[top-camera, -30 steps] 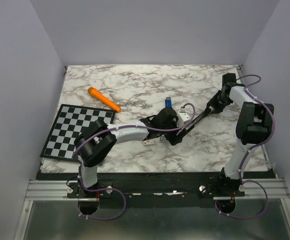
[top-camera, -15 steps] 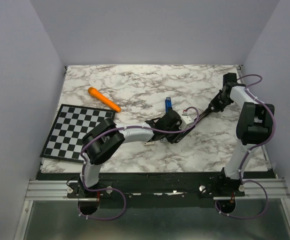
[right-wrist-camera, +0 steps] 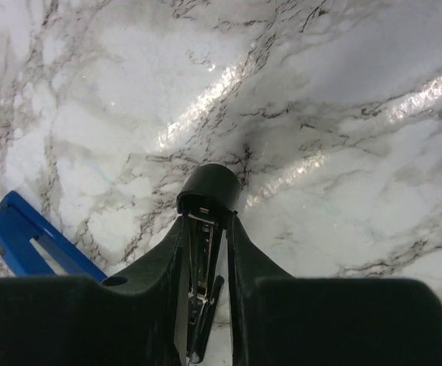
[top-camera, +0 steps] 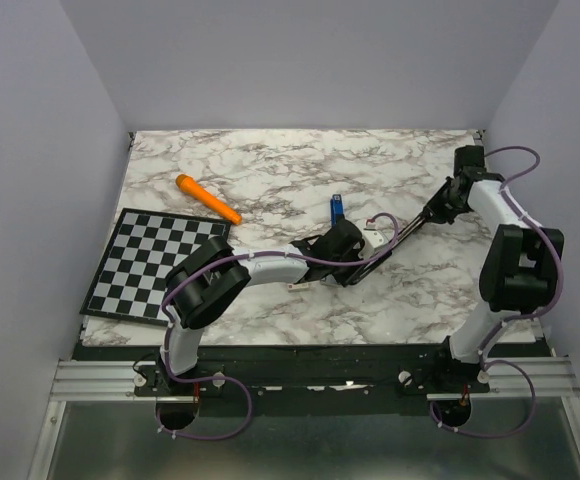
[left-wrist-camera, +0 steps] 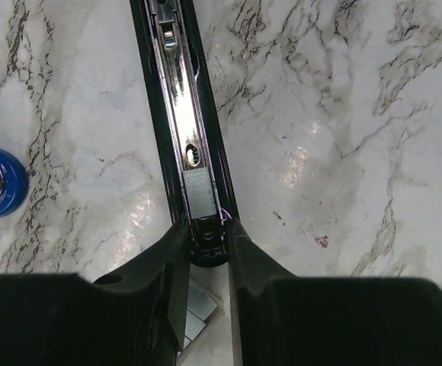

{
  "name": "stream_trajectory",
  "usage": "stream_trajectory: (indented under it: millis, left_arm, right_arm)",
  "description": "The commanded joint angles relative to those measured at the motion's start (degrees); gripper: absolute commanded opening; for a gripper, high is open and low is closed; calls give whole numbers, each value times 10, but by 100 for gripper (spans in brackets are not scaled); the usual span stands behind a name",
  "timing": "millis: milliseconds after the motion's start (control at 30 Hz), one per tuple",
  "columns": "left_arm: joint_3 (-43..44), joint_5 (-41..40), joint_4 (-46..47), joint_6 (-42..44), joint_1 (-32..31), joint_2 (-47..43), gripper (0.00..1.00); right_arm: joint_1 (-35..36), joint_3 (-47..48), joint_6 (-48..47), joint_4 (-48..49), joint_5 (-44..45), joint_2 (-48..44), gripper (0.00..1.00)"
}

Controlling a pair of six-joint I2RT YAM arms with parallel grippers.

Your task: Load the staples into the stapler

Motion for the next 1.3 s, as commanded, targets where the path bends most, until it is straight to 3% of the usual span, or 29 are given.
stream_trajectory:
  millis: [0,433,633,800,867,900,967,1000,1067,1100,1200,1267]
  left_arm:
    - [1,-3,21,-7,-4,16,1]
    - [-18,-1,47,-32,-4,8,0]
    - [-30,-1,59,-46,-4,5,0]
    - [-41,-2,70,-57,-4,3,0]
    - [-42,-1,70,-57,-3,3,0]
    - [-43,-2,70,-57,-3,3,0]
    - [-44,0,70,-57,-3,1,0]
    - [-45,-1,70,-57,-3,1,0]
    - [-47,0,71,-56,-3,-1,0]
    - [-47,0,71,-56,-3,0,0]
    - [-49,-1,71,-56,-3,-3,0]
    - [-49,2,71,-56,-4,-3,0]
  right_arm:
    - [22,-46,-5,-4,-37,-73,5]
    - [163,-213,47,58,-6,-252,6]
    - [179,-316,57,134,-4,-293,7]
    - [179,-343,23,188,-35,-359,11]
    - [179,-368,0,217,-33,-409,20]
    - [179,-374,-8,241,-23,-457,38]
    - [178,-380,-41,253,17,-492,53]
    - [177,-378,-54,256,31,-506,75]
    - [172,-376,-95,259,96,-520,94]
    - [168,-374,-109,260,107,-518,100]
    - [126,-356,-149,260,90,-493,100]
    - [64,-347,-165,270,-11,-467,100]
